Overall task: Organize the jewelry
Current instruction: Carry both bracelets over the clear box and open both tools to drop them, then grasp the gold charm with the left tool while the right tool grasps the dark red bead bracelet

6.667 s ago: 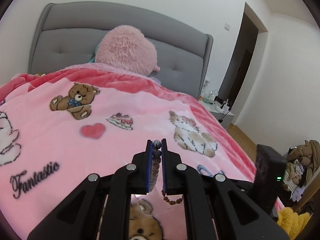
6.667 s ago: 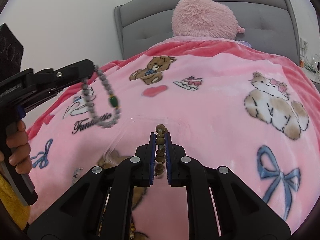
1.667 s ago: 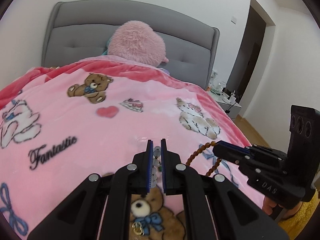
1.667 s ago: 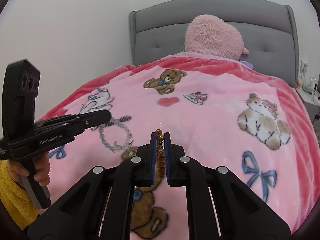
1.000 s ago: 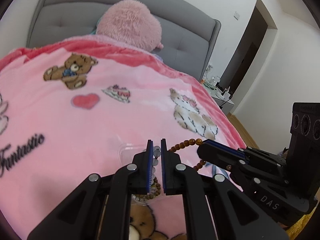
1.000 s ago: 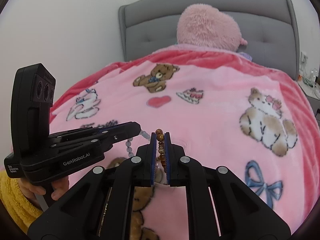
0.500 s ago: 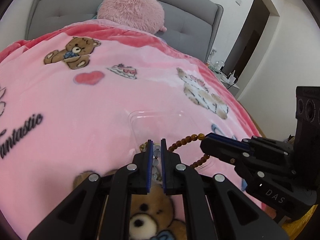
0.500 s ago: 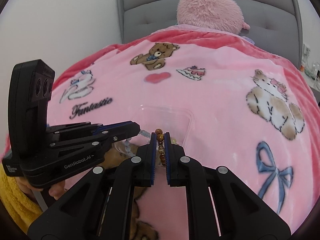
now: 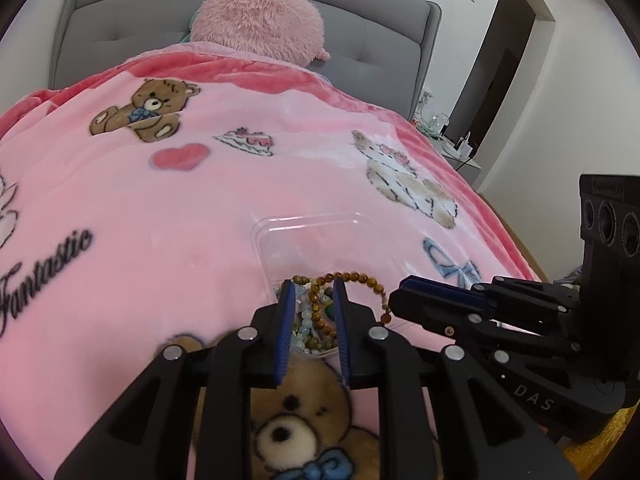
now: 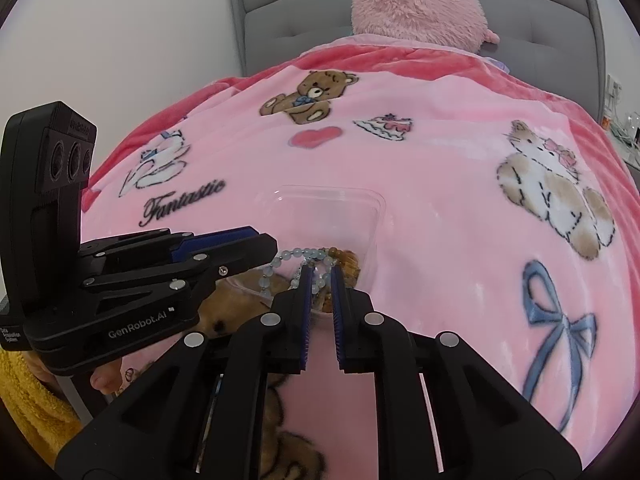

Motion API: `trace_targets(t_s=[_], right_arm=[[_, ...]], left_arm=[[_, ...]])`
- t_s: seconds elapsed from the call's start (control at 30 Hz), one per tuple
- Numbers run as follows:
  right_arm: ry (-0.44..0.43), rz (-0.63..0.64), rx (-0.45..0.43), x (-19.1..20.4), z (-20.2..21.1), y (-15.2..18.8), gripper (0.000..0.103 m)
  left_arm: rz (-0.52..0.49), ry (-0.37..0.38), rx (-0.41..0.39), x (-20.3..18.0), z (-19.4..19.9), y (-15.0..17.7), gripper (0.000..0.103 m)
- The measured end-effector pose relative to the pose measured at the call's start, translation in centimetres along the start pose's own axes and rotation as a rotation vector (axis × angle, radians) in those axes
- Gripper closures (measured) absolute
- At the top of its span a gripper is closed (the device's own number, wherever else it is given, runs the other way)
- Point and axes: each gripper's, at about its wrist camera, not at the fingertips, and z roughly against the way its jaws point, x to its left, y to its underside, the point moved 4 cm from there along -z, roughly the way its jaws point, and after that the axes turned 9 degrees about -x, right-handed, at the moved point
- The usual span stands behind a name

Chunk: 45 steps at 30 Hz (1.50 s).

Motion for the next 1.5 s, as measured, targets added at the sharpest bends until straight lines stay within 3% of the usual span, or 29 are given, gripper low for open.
trace_targets(t_s=[0.2, 0.27, 0.3, 0.4, 0.5, 0.8, 1.27, 1.5], right_arm=[[-0.016, 0.023, -0.054, 0.5, 2.4, -1.2, 0.087], [-0.028, 0.051, -0.081, 0.9, 4.0, -1.4, 0.084], [-0.04, 0.061, -0.096, 1.2, 4.8, -1.5, 0.075], [-0.087, 0.09, -0.115, 2.2, 6.9, -1.0, 0.072], [-0.121, 0.099, -0.108, 3.2, 8.0, -0.2, 0.072], [-0.178, 0.147, -0.012, 7.0, 8.3, 3.9, 0.068], [-0.222, 0.162, 0.16, 10.1, 5.1, 9.7, 0.069], [-0.217, 0.19, 0.224, 10.8, 3.7, 11.5, 0.077]], left_arm=[[0.02, -0.005, -0.033, 0.5, 2.0, -0.8, 0.084], [0.007, -0.005, -0.048, 0.6, 3.6, -0.6, 0.071], [-0.005, -0.016, -0.055, 0.8, 4.5, -0.3, 0.068], [-0.049, -0.045, -0.049, 1.4, 7.4, 1.1, 0.067], [-0.027, -0.068, -0.034, 2.5, 10.0, 2.7, 0.067], [-0.076, -0.129, 0.07, 3.5, 14.6, 7.5, 0.063], [-0.15, -0.131, 0.221, 4.9, 14.6, 14.4, 0.063], [-0.134, -0.117, 0.246, 5.5, 13.9, 15.6, 0.07]])
